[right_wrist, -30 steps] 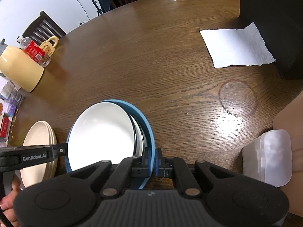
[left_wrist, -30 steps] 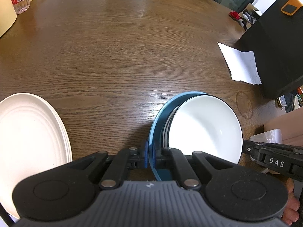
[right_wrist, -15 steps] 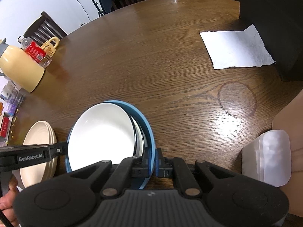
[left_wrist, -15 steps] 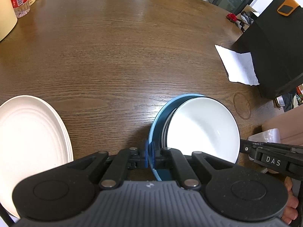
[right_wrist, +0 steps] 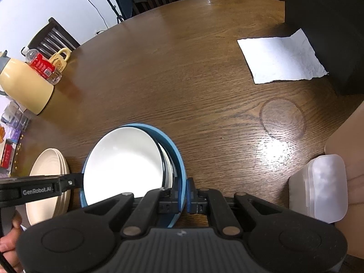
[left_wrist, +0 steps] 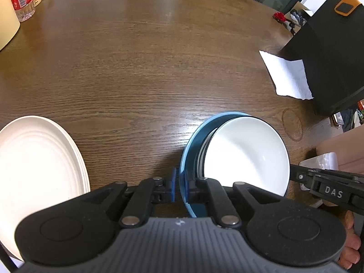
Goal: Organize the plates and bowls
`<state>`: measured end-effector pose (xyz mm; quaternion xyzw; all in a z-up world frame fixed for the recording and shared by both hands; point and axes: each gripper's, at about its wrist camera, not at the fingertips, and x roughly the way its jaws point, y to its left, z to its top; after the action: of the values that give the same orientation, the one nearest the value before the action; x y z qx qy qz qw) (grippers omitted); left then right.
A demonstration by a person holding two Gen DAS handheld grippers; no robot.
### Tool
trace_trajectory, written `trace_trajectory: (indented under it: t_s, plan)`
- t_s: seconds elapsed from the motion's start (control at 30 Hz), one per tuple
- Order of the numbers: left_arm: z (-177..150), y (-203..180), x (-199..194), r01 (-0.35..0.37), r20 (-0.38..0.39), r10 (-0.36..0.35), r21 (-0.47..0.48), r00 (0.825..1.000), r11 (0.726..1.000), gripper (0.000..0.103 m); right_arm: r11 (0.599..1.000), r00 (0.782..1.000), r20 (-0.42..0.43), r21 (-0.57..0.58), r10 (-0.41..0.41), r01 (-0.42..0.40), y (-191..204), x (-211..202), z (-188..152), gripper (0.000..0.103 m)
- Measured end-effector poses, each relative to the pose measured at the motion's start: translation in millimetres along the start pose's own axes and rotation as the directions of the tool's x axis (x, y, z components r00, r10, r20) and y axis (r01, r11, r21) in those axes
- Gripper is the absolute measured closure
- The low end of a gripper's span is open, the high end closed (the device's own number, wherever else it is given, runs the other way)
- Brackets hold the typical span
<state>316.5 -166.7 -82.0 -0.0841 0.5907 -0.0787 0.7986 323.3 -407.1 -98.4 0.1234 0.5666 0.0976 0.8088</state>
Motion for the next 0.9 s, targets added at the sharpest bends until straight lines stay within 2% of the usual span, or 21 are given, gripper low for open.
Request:
trace_trajectory:
  t_s: [0.03, 0.07, 0.1, 0.37, 0.63, 0.73, 0.8, 0.9]
  plan:
    - [1.2, 0.2, 0.9, -0.008, -0.005, 0.008, -0.002, 1.0, 1.0, 0.089, 1.0, 1.0, 0.0, 0.002, 0.001, -0.001, 0.1, -0.5, -0.2, 0.097]
    - [2.3, 0.3, 1.4, -0.01, -0.006, 0.01, -0.004, 1.0, 1.0, 0.078, 1.0, 1.0, 0.001, 0.003, 0.0, 0.0, 0.0, -0.8, -0.5, 0.097]
    - [3.8, 0.5, 1.6, -0.022, -0.004, 0.022, -0.005, 1.0, 1.0, 0.072, 1.0, 1.0, 0.0, 0.005, -0.001, 0.001, 0.0, -0.7, -1.0, 0.097]
    - [16.7, 7.3, 3.9, -0.017, -0.015, 0.017, -0.027, 1.0, 0.999, 0.069, 1.0, 1.0, 0.0, 0.014, 0.001, -0.001, -0.4, 0.6, -2.2, 0.096]
    - [25.6, 7.3, 10.7, -0.007, -0.066, 0.005, -0.03, 0.998, 1.0, 0.074, 1.0, 1.0, 0.008, 0.025, -0.002, 0.002, -1.6, -1.4, -2.7, 0.094]
    - [27.7, 3.5, 12.1, 0.0, -0.077, -0.002, -0.02, 0.997, 1.0, 0.083, 1.0, 1.0, 0.01, 0.028, -0.005, 0.005, -1.5, -1.7, -3.2, 0.094]
    - [28.9, 1.6, 12.4, 0.016, -0.084, -0.018, -0.023, 0.996, 1.0, 0.094, 0.999, 1.0, 0.01, 0.031, -0.008, 0.007, -1.6, -1.8, -3.7, 0.094]
    - [29.2, -2.5, 11.7, 0.007, -0.084, -0.008, -0.009, 0.996, 1.0, 0.096, 0.999, 1.0, 0.007, 0.04, -0.006, 0.006, -2.5, -2.0, -4.4, 0.094]
